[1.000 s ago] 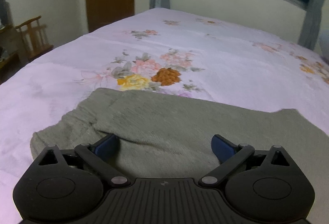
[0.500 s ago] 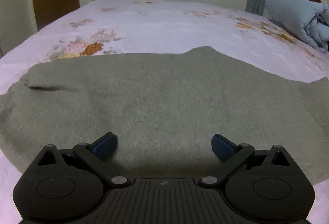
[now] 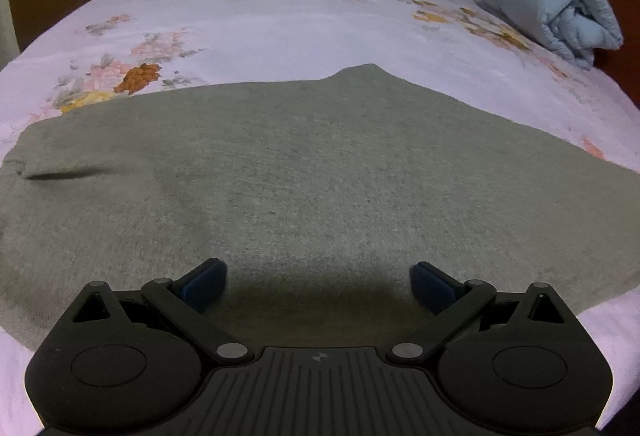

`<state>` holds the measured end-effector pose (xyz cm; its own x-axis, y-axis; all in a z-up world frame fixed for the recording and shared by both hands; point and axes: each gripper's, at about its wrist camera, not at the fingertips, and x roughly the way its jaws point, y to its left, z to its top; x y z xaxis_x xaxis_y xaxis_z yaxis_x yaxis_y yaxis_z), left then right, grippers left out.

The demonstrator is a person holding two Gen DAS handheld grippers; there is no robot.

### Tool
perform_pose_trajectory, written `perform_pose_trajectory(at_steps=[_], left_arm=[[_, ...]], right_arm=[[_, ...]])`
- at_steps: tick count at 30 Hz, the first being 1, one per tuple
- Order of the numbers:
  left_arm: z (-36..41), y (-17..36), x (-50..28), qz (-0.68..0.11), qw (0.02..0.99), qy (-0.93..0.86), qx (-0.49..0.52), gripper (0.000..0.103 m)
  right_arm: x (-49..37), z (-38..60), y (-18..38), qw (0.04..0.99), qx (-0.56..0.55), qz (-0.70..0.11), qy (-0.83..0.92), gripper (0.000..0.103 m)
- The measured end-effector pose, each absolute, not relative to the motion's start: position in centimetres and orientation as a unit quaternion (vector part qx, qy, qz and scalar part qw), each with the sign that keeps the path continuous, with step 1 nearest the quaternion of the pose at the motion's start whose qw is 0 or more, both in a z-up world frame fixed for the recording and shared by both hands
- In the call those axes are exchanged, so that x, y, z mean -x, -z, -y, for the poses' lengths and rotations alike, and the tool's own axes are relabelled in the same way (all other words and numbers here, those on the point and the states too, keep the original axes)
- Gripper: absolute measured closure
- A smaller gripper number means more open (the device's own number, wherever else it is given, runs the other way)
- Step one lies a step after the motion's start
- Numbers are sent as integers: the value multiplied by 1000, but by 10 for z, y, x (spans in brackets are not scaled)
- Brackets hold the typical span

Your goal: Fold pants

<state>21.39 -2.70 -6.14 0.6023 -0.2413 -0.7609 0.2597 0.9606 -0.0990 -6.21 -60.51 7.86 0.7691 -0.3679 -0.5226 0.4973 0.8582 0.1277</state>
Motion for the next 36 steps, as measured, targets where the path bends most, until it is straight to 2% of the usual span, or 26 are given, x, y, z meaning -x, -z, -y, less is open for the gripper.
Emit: perform_pose_trajectory(at_steps=[10,26,35,36], left_arm=[[31,67,-213,-415,899,139,-20,0],[27,63,-209,-410,899,150,-16,0],[25,61,-208,-412,897,158,-20,0],[25,61,-208,-413,897,158,-21,0]], right_arm=[[85,615,-29,914,-190,-262,245,103],[114,613,-26,910,-235,-233,251,103],[112,621,6,893,-249,-269,261,103],[113,621,3,893,-252,-265,263,100]])
